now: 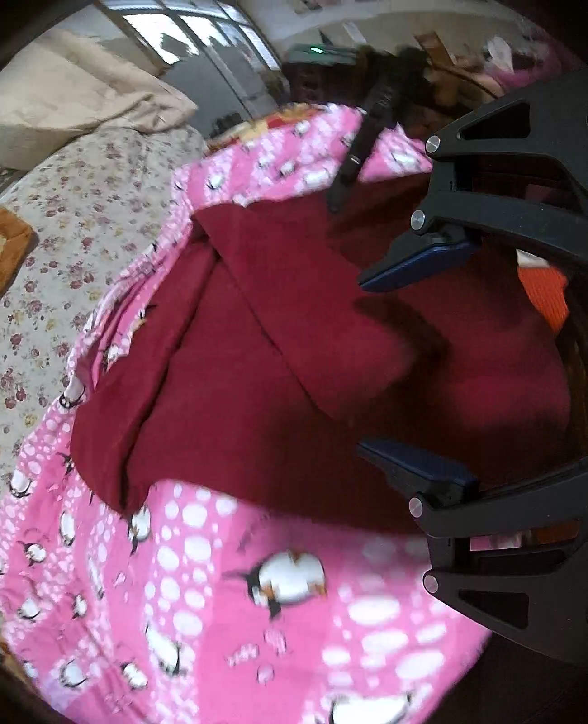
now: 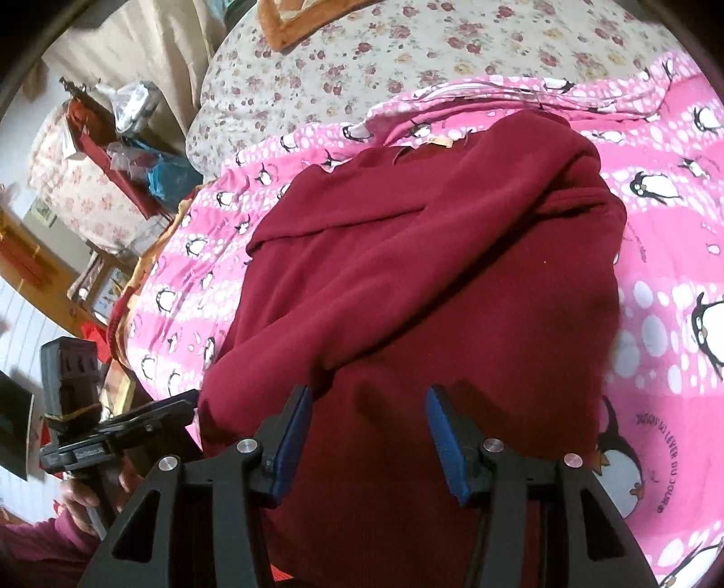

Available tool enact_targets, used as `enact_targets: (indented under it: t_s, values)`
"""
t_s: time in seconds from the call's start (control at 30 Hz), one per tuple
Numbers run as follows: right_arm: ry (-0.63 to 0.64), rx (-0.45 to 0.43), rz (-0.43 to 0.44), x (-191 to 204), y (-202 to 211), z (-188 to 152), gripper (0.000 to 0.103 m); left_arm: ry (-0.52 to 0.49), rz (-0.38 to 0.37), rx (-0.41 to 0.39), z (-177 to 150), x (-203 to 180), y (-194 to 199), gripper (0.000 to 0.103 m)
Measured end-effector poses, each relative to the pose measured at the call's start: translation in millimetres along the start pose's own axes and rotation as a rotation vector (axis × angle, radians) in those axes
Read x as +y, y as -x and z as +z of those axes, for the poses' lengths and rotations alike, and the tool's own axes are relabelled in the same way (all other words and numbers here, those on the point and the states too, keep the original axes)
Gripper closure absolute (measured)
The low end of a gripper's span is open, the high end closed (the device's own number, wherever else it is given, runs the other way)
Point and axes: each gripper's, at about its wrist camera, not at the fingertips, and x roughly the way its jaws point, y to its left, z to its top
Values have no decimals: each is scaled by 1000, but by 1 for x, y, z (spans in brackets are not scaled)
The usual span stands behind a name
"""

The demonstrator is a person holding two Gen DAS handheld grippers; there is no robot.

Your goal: Fold small clothes

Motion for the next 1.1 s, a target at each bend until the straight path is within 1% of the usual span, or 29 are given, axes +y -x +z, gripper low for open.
enact_targets:
  t_s: [0.03, 0.07, 0.1, 0.13, 0.17, 0.23, 0.3, 0.37, 0.47, 0.5, 0.57, 0.67, 0.73, 0.83, 0.87, 0.9, 0.93, 0.97, 1.03, 1.1]
  values:
    - [4, -5, -5, 0, 1, 0, 53, 3, -11, -1, 4, -2, -2, 45]
    - [9, -9, -17, 0, 3, -1, 53, -5, -16, -5, 7, -5, -3, 56]
    - [12, -11, -36, -1, 4, -1, 53, -24, -13, -4, 11, -9, -4, 78]
    - [12, -14, -53, -2, 6, 0, 53, -56, -4, -8, 16, -16, -2, 84]
    - [7, -21, -69, -5, 9, 1, 53, -95, 1, -34, 22, -24, 3, 84]
    - [-2, -41, -82, -10, 15, 4, 53, -159, 5, -93, 40, -38, 17, 89]
    - [-4, -58, -101, -14, 21, 8, 52, -187, 13, -160, 61, -45, 32, 89]
    - [2, -78, -145, -19, 26, 14, 52, -197, 27, -242, 91, -49, 50, 89]
    - [12, -111, -220, -26, 32, 28, 47, -189, 54, -305, 134, -48, 63, 89]
    - [20, -118, -261, -27, 32, 33, 44, -179, 55, -304, 147, -46, 64, 89]
    - [53, -140, -343, -31, 31, 45, 44, -148, 52, -298, 169, -40, 60, 89]
    - [94, -147, -385, -36, 22, 63, 44, -115, 69, -281, 197, -32, 48, 89]
    - [143, -117, -423, -38, 7, 76, 44, -98, 75, -268, 209, -28, 40, 89]
    - [234, -70, -469, -39, -13, 85, 46, -97, 98, -263, 221, -26, 31, 89]
    - [271, -58, -504, -40, -21, 87, 48, -99, 99, -263, 223, -26, 31, 89]
    - [286, -49, -525, -42, -26, 90, 59, -102, 99, -264, 226, -26, 30, 89]
    - [287, -38, -537, -47, -30, 94, 76, -105, 102, -266, 228, -26, 29, 89]
    - [275, -34, -539, -52, -31, 95, 82, -106, 108, -269, 228, -25, 28, 89]
    - [243, -56, -505, -58, -23, 96, 89, -104, 133, -262, 228, -20, 22, 89]
    - [232, -64, -496, -61, -16, 92, 89, -85, 172, -239, 226, -5, 6, 89]
